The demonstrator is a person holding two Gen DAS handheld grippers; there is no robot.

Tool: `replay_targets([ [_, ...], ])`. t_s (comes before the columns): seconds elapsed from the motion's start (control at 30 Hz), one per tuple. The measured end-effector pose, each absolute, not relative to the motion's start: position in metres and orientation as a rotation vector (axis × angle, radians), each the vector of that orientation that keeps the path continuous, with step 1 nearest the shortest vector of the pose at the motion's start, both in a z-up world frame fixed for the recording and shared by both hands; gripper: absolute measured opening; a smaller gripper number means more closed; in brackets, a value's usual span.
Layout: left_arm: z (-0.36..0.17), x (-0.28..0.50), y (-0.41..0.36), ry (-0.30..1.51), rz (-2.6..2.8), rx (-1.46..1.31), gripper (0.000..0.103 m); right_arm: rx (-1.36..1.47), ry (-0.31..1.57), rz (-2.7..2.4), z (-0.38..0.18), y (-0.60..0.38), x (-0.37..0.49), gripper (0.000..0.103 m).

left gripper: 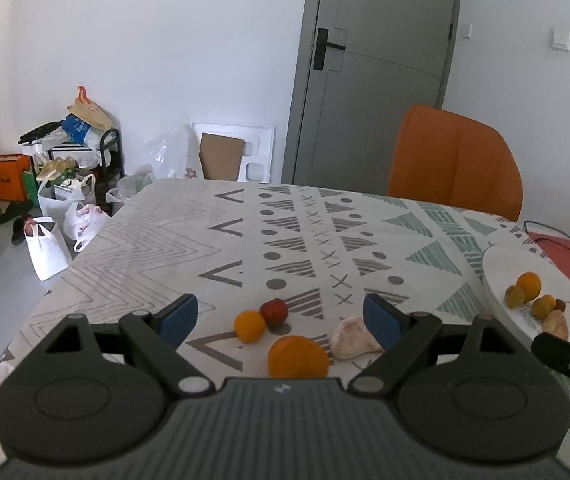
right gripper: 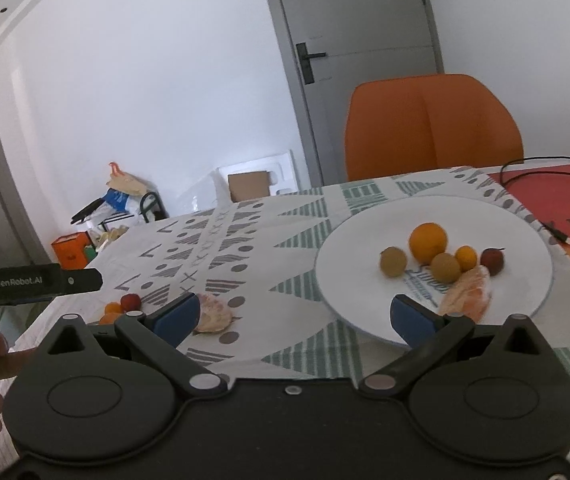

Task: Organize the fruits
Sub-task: 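Move both tools back toward the remaining fruits on the tablecloth, then grasp the large orange with the left gripper while the right gripper grasps the other pomelo segment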

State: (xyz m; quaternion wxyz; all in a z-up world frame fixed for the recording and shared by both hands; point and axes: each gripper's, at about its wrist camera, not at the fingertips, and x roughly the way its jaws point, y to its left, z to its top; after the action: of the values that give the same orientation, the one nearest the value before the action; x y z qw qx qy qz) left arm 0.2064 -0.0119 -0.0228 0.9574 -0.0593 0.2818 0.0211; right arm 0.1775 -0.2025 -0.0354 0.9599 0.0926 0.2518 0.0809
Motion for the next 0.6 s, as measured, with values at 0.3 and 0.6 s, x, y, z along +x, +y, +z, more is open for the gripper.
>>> replay_targets([
  [0.3, -0.046, 0.211, -0.007, 0.607, 0.051, -0.137, 0.079, 0.166, 0.536, 0.202, -0.040, -0.189, 0.190, 0.103],
  [0.6, -0.062, 0.220, -0.013, 0.635, -0.018, -0.159, 0.049, 0.144, 0.560, 0.253, -0.042, -0.172, 0.199, 0.103],
])
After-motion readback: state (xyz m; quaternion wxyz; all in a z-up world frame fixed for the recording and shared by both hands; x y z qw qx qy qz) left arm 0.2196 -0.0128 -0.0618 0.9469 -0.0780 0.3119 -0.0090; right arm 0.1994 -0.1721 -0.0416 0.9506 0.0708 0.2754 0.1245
